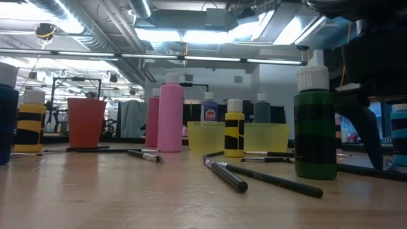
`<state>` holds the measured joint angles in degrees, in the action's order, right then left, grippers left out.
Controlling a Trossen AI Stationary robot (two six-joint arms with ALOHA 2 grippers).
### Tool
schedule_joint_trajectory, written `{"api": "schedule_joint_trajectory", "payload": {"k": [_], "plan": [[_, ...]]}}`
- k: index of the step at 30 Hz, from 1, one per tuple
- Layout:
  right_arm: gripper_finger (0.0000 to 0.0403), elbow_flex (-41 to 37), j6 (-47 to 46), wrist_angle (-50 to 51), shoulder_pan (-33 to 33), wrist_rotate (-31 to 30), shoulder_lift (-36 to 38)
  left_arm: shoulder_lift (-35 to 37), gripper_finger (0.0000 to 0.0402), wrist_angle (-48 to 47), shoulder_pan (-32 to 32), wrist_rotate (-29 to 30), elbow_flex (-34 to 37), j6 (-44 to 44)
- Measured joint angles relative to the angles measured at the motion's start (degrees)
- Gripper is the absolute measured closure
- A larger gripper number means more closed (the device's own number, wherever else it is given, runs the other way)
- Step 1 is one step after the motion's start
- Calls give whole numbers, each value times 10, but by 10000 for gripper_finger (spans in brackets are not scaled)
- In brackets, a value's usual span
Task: Pick & Place Paint Supplies
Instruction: Put the silver paint brush into the orange cup
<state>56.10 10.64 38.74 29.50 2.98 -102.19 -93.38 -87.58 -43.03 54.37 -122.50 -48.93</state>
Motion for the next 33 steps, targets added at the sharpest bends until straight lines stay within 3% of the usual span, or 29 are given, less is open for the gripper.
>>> {"api": "schedule_joint_trajectory", "payload": {"k": [33], "plan": [[375, -1, -16, 4, 0, 2, -1, 0, 229, 6, 0, 2, 0, 1]]}}
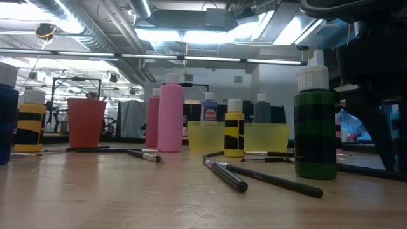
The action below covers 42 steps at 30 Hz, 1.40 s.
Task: Pick & Place Paint Supplies
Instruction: Put the silver paint brush into the orange cup
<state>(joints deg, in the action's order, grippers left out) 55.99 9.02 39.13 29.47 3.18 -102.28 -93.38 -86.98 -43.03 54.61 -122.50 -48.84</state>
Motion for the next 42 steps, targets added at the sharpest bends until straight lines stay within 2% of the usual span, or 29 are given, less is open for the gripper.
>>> {"api": "schedule_joint_trajectory", "payload": {"k": [5, 13, 23, 28, 33, 39, 42], "plan": [[395, 7, -7, 8, 1, -13, -1, 0, 229, 0, 0, 17, 0, 0], [400, 49, 5, 52, 0, -57, -5, 0, 229, 0, 0, 28, 0, 1], [401, 139, 7, 201, 3, -84, -4, 0, 229, -2, 0, 30, 0, 6], [402, 228, 9, 306, 3, -122, -3, 0, 229, -2, 0, 31, 0, 13], [402, 354, -24, 398, 4, -181, -2, 0, 229, -2, 0, 33, 0, 36], [402, 532, -164, 456, 11, -299, -2, 0, 229, -1, 0, 24, 0, 80], [402, 620, -204, 443, 18, -330, -2, 1, 229, 6, 0, 12, 0, 104]]}}
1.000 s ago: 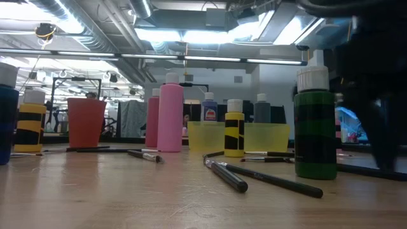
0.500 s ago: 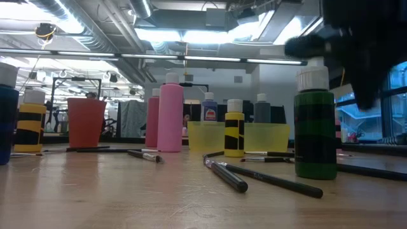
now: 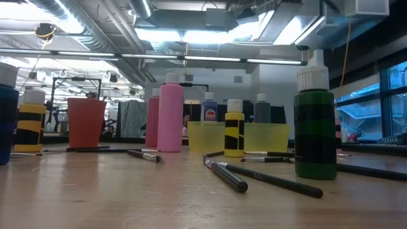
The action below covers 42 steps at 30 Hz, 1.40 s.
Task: Pick & Place Paint Supplies
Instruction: Put the silver paint brush into the orange cup
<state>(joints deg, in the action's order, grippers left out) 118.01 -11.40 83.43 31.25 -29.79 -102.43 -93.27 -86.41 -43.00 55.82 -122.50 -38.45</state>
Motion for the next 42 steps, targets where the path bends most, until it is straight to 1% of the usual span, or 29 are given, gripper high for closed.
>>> {"api": "schedule_joint_trajectory", "payload": {"k": [4, 8, 10, 13, 15, 19, 22, 25, 27, 31, 34, 38, 42], "plan": [[402, 94, 1, -85, 13, -25, 1, 5, 229, 49, 5, -29, 0, 68], [402, 150, 59, -212, 27, -37, 1, 15, 229, 117, 6, -46, 0, 148], [402, 161, 99, -276, 32, -37, 1, 22, 229, 153, 6, -46, 0, 174], [402, 166, 155, -364, 39, -36, 1, 29, 229, 213, 14, -60, 0, 177], [403, 166, 177, -404, 41, -34, 1, 32, 229, 253, 22, -87, 0, 193], [403, 163, 183, -460, 41, -26, 0, 29, 229, 324, 36, -161, 0, 262], [403, 155, 189, -487, 41, -25, 0, 24, 228, 348, 50, -200, 0, 308], [403, 154, 198, -499, 41, -4, -3, 23, 218, 354, 61, -196, 0, 327], [403, 154, 198, -502, 41, 0, -4, 23, 209, 354, 67, -196, 0, 334], [403, 154, 209, -504, 42, 15, -4, 22, 192, 360, 80, -212, 0, 337], [403, 154, 229, -512, 42, 15, -4, 14, 184, 387, 95, -233, 0, 343], [403, 154, 240, -519, 42, 15, -4, 2, 180, 452, 113, -258, 0, 379], [403, 154, 245, -519, 42, 15, -4, -18, 184, 471, 122, -254, 0, 423]]}}
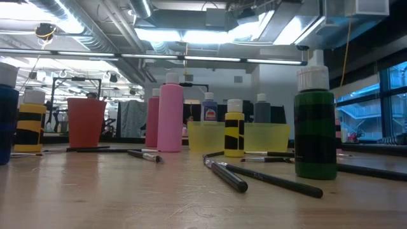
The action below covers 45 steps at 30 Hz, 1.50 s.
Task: Pick & Place Paint Supplies
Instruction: Put the silver paint brush into the orange cup
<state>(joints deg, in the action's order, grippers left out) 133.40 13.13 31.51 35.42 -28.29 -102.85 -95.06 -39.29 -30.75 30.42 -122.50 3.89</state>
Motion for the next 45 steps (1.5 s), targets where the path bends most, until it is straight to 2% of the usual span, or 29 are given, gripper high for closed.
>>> {"api": "schedule_joint_trajectory", "payload": {"k": [9, 19, 30, 41, 45], "plan": [[403, 0, 15, 4, -2, 0, 0, -24, 182, 44, 14, 5, 0, 69], [403, 0, 24, 8, -9, -2, 0, -24, 201, 53, 14, 14, 0, 74], [403, 0, 24, 10, -13, -2, 0, -24, 269, 63, 17, 22, 0, 54], [401, 0, 10, 15, -14, -4, 0, -24, 378, 61, 15, 15, 0, 54], [388, 0, -11, 20, -12, -2, 0, -24, 382, 61, 15, 4, 1, 58]]}}
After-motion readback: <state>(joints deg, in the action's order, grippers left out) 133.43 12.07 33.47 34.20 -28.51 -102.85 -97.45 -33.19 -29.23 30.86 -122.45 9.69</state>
